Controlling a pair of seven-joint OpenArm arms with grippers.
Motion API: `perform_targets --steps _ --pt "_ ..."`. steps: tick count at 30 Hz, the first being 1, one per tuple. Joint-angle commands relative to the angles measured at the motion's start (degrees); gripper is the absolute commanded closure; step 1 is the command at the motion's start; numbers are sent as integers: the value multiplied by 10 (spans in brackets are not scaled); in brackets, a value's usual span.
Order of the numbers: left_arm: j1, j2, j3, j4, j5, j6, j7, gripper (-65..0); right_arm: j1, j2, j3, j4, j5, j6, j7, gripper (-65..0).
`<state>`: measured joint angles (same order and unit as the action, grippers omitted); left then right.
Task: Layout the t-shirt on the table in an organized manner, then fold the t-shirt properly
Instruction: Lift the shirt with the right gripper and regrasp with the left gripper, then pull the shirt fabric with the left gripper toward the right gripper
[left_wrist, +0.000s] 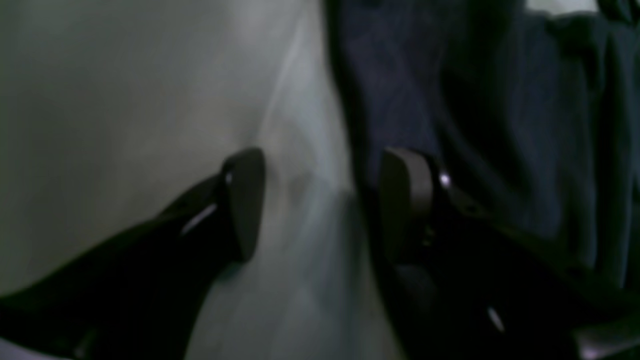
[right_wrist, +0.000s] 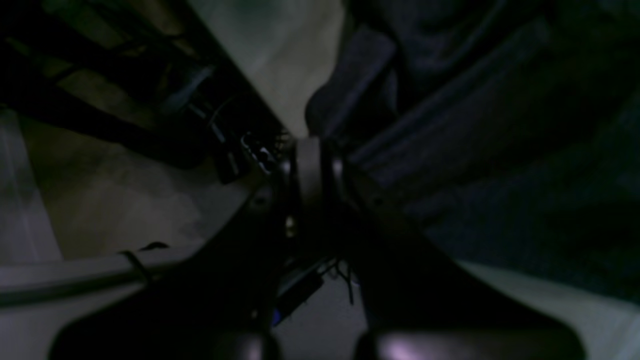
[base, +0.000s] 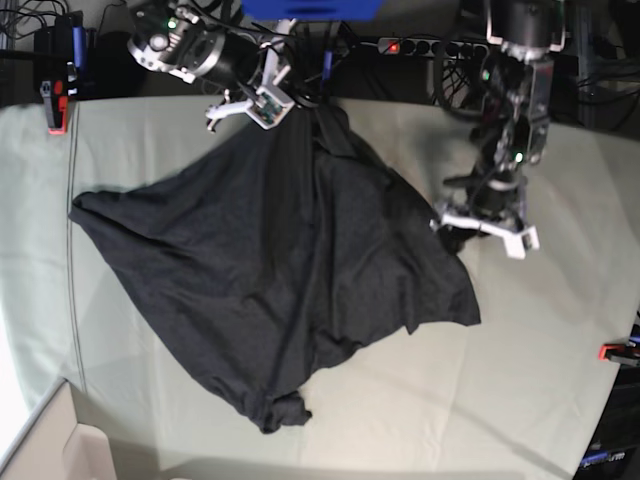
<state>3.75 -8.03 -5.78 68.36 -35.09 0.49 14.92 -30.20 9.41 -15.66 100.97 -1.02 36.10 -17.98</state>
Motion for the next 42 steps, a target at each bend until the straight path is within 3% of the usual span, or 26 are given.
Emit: perform_targets --steps 1,8,10,13,16,21,26,30,36,42 --pt "-12 5 -1 2 -3 -3 -2 -355 -4 0 -1 9 11 9 9 0" --pt "-69 23 34 -70 -2 -3 -2 -338 -6 1 -1 8 11 9 8 0" --pt "-79 21 51 -91 -5 -3 -2 -258 -6 2 -1 8 11 9 8 0" --pt "-81 21 55 -87 -6 -3 -5 0 -5 3 -1 8 11 9 8 0" --pt "-81 21 54 -56 -7 0 -2 -24 -3 3 -1 8 11 9 8 0" --pt "-85 20 54 55 -2 3 -1 -2 -2 3 -1 7 11 9 8 0" --pt "-137 20 58 94 -1 3 0 -2 9 3 -1 -22 11 9 8 0" --pt "-204 25 60 35 -1 3 0 -2 11 3 -1 -41 11 9 8 0" --pt "-314 28 150 -114 -2 3 -5 -2 12 2 9 -41 11 8 8 0" --pt "-417 87 163 -246 -2 3 -9 -2 11 0 37 -40 11 8 8 0"
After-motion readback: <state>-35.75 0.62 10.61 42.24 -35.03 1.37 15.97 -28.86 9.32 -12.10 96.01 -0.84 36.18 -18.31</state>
